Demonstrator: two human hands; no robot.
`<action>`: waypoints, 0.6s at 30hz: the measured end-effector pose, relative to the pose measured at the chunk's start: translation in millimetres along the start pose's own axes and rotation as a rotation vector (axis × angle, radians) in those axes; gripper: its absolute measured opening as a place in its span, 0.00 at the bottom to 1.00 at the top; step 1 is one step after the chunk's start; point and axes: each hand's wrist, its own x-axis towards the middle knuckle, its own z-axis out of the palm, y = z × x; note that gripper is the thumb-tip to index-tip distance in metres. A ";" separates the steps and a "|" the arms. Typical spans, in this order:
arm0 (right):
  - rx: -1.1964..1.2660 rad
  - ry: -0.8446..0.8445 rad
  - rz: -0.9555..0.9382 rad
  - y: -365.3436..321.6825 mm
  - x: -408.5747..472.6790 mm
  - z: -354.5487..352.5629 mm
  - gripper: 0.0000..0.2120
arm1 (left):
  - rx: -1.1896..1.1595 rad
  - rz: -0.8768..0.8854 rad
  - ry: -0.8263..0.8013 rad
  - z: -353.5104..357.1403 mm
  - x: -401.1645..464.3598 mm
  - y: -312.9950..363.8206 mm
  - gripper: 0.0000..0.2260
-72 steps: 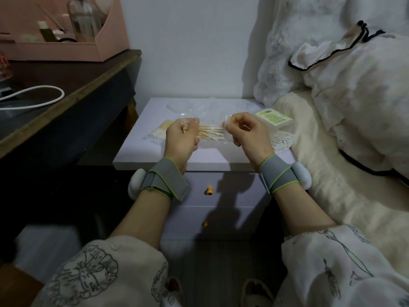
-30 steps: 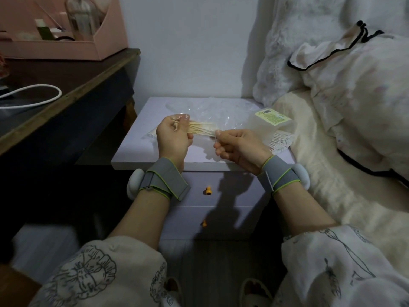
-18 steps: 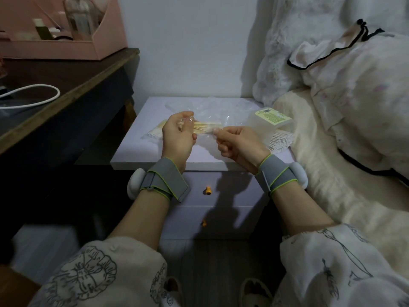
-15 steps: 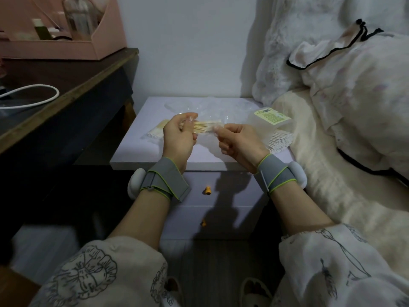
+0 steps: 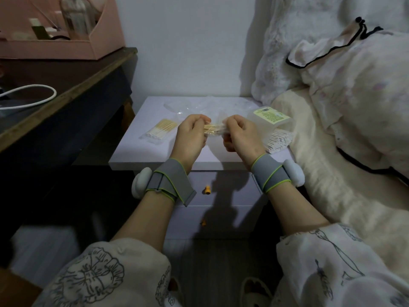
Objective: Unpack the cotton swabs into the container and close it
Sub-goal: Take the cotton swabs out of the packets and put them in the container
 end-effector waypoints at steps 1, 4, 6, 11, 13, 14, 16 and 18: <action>-0.049 0.030 -0.016 1.8 1.9 1.7 0.14 | -0.029 0.002 -0.007 1.7 -0.9 0.8 0.13; -0.170 0.091 -0.057 6.2 6.9 4.6 0.09 | -0.155 -0.009 -0.011 4.4 -2.3 3.7 0.13; -0.143 0.113 -0.058 8.8 9.7 4.0 0.09 | -0.242 -0.032 -0.017 4.9 -2.4 4.3 0.12; -0.109 0.130 -0.066 12.3 11.2 0.1 0.18 | -0.183 0.047 -0.113 4.4 -3.0 -1.6 0.11; -0.071 0.140 -0.052 10.8 10.1 -1.7 0.20 | -0.116 0.097 -0.124 4.8 -5.3 -2.3 0.10; -0.036 0.141 -0.036 9.0 8.7 -2.7 0.20 | -0.098 0.108 -0.120 5.4 -6.4 -2.6 0.09; 0.066 0.125 0.004 4.6 4.6 -3.4 0.20 | -0.077 0.117 -0.109 6.4 -7.6 -2.8 0.07; 0.129 0.114 0.021 3.8 2.9 -3.3 0.20 | -0.073 0.126 -0.088 7.3 -5.9 -4.1 0.06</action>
